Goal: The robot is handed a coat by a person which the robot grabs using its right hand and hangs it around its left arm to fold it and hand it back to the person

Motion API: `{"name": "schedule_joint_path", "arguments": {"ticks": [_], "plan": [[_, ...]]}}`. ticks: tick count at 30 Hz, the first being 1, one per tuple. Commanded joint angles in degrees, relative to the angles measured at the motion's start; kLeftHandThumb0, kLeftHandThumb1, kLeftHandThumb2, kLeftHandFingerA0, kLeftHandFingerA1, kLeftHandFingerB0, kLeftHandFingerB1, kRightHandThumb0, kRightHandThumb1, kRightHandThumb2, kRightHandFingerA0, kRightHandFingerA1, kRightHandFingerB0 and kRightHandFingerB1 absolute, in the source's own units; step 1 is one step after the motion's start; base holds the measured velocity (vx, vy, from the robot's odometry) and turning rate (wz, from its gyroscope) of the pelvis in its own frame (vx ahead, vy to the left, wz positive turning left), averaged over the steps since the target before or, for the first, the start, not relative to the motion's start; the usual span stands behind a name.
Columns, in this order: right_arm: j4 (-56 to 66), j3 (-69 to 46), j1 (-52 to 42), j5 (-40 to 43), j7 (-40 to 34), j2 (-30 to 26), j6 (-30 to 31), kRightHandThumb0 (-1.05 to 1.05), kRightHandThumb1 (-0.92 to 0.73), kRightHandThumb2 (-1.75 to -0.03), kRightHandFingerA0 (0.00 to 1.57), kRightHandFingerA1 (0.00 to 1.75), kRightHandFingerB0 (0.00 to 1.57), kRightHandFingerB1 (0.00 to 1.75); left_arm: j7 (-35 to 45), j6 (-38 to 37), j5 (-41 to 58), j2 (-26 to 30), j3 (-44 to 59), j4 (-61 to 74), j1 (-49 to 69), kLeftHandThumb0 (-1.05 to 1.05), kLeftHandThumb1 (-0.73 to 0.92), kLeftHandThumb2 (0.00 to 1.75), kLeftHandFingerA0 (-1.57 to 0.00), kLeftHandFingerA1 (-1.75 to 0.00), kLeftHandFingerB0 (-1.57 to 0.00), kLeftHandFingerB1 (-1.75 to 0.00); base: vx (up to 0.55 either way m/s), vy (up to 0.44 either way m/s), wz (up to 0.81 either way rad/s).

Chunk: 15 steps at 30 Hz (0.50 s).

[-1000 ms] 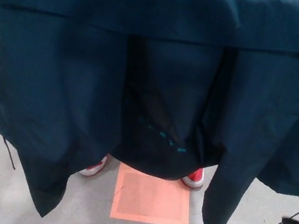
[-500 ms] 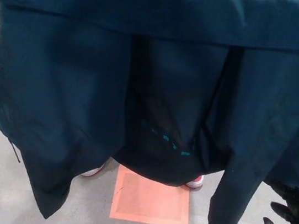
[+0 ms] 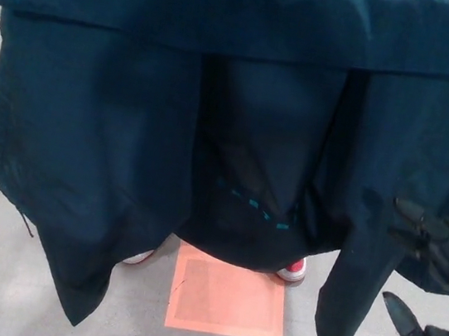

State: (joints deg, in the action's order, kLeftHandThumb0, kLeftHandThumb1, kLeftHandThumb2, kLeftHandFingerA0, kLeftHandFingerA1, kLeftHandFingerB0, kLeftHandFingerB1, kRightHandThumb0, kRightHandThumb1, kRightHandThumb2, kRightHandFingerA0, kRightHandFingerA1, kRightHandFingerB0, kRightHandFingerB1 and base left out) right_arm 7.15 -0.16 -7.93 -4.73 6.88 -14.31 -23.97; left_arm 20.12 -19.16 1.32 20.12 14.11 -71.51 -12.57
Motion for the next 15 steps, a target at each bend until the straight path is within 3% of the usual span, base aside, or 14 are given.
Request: {"name": "schedule_joint_path", "arguments": {"ticks": [1, 4, 5, 7, 8, 12, 13, 14, 15], "plan": [[47.03, -3.72, 5.57, 23.54, 1.46, -9.23, 6.35, -0.81, -0.48, -0.86, 0.24, 0.44, 0.15, 0.39, 2.34, -0.66, 2.58, 1.11, 1.77, -0.31, 1.03, -0.71, 0.67, 0.99, -0.06, -0.44, -0.02, -0.40, 0.00, 0.000, 0.00], [47.60, -5.15, 10.26, 26.00, 1.25, -11.55, 12.00, -0.78, -0.48, -0.84, 0.20, 0.42, 0.14, 0.39, 2.38, -2.09, 1.31, 1.53, 0.69, -0.36, 1.49, -0.68, 0.72, 1.02, -0.03, -0.41, -0.03, -0.39, 0.00, 0.000, 0.00], [47.79, -6.03, 12.62, 26.21, 1.26, -13.04, 15.63, -0.77, -0.50, -0.87, 0.18, 0.42, 0.11, 0.39, 2.49, -1.43, 2.08, 1.36, 1.37, -0.41, 1.24, -0.33, 0.61, 1.13, 0.00, -0.48, 0.00, -0.47, 0.00, 0.000, 0.00], [42.90, -4.88, 21.95, 25.00, 3.63, -13.55, 17.12, -0.81, -0.57, -0.91, 0.15, 0.43, 0.11, 0.39, 2.53, -0.42, 2.50, 1.38, 1.70, -0.22, 1.06, -0.34, 0.60, 1.12, 0.00, -0.47, 0.00, -0.47, 0.00, 0.000, 0.00], [41.39, -4.29, 25.05, 24.27, 4.17, -13.30, 17.95, -0.79, -0.71, -0.63, 0.23, 0.31, 0.17, 0.26, 2.60, 0.01, 2.63, 1.41, 1.81, -0.15, 0.98, -0.34, 0.61, 1.12, 0.00, -0.47, 0.00, -0.47, 0.00, 0.000, 0.00], [32.13, -1.25, 39.03, 19.81, 7.29, -11.47, 17.82, -0.85, -0.75, -0.63, 0.21, 0.28, 0.17, 0.27, 2.94, -0.07, 2.97, 1.36, 2.20, 0.07, 0.31, -0.33, 0.62, 1.13, 0.00, -0.47, 0.00, -0.46, 0.00, 0.000, 0.00], [31.27, -0.52, 41.99, 18.42, 7.51, -11.40, 20.01, -0.39, -0.36, -1.01, 0.00, 0.48, 0.00, 0.47, 2.96, -1.44, 2.48, 1.52, 1.84, 0.22, 0.40, -0.32, 0.62, 1.14, 0.00, -0.47, 0.00, -0.46, 0.00, 0.000, 0.00], [30.67, 0.09, 44.23, 17.68, 7.82, -11.37, 21.67, -0.39, -0.36, -1.01, 0.00, 0.48, 0.00, 0.47, 2.69, -2.31, 1.96, 1.65, 1.47, 0.31, 0.46, -0.32, 0.62, 1.14, 0.00, -0.47, 0.00, -0.46, 0.00, 0.000, 0.00], [29.72, 0.68, 46.43, 15.84, 8.48, -11.63, 22.72, -0.85, -0.61, -1.03, 0.08, 0.41, 0.06, 0.36, 2.36, -1.94, 1.49, 1.87, 1.09, 0.33, 0.38, -0.33, 0.61, 1.13, 0.00, -0.48, 0.00, -0.47, 0.00, 0.000, 0.00]]}}
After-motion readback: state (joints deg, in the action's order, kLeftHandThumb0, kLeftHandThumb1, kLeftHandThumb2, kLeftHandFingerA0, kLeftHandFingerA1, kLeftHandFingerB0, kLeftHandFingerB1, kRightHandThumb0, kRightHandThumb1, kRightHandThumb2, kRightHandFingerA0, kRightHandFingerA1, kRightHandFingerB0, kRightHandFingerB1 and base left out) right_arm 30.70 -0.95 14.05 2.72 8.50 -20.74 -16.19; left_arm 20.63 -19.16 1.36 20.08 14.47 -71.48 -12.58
